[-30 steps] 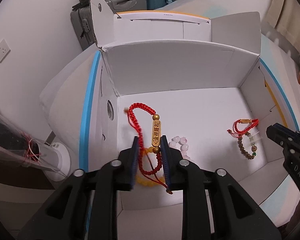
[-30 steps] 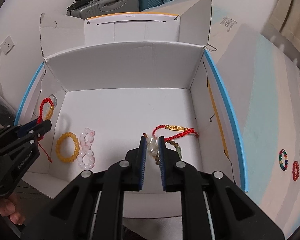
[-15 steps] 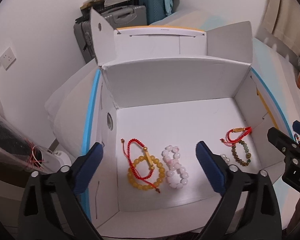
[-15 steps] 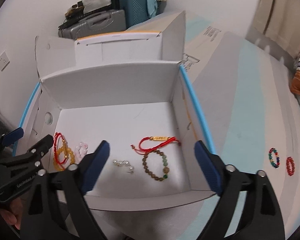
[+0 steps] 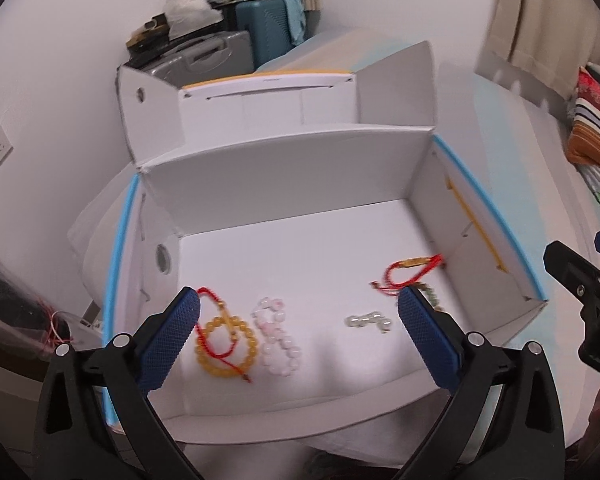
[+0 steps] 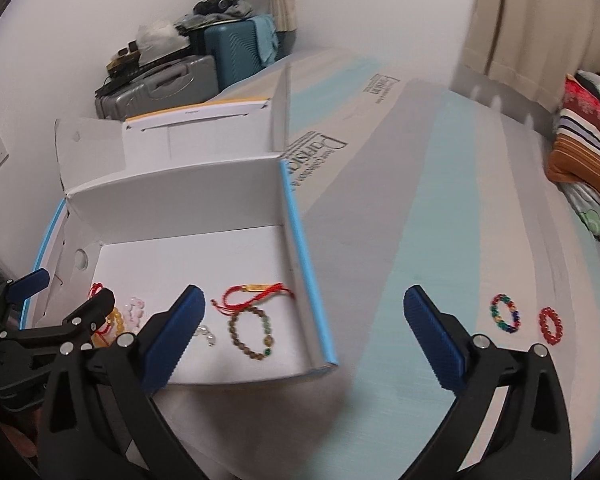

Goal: Organize jewelry
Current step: 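Move both open tools back from the box toward the last two bracelets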

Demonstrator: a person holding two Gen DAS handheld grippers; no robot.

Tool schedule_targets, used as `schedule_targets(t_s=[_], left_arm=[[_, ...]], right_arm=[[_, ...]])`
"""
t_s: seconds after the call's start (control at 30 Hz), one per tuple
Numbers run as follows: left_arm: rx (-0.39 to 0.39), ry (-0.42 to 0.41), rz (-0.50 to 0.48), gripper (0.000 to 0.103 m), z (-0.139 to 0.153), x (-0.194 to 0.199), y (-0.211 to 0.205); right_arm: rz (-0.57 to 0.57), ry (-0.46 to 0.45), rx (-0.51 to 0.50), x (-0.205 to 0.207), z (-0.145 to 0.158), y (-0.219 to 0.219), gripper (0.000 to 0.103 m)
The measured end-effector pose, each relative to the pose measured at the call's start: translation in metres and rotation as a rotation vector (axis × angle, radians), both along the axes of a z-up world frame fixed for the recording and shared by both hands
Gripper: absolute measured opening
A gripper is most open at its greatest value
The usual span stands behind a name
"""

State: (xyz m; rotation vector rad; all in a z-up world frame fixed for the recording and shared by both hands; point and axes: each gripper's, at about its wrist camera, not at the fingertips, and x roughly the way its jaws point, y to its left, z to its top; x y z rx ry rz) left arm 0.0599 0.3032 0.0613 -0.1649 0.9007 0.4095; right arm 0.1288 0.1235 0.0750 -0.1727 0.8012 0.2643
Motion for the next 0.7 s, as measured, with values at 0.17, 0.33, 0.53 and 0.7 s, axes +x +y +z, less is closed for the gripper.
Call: schedule_targets(t_s=[0.17,0.33,0.53,0.7], left_arm=[[0.003,-0.004,-0.046,0.097,0.004,0.012,-0.031],[0.010,-0.014,-0.100,0.097,0.007,0.026,-0.069],[0.003,-0.028,-0.159,0.097,0.010,0.040,-0.109],[0.005,-0.032,-0.203,0.097,0.011,0.052,-0.142]], right_arm=[[-0.035,-0.019,-0.003,-0.004,0.007,-0.035,0.096],[-0.078,-0.020,-0.010,-0.004,0.010,-0.073,0.096],[-0.136,-0.021,-0.004,-0.004,0.010,-0.121,0.096],[-0.188,-0.020,0.010,-0.004,0.010,-0.165,0.096]])
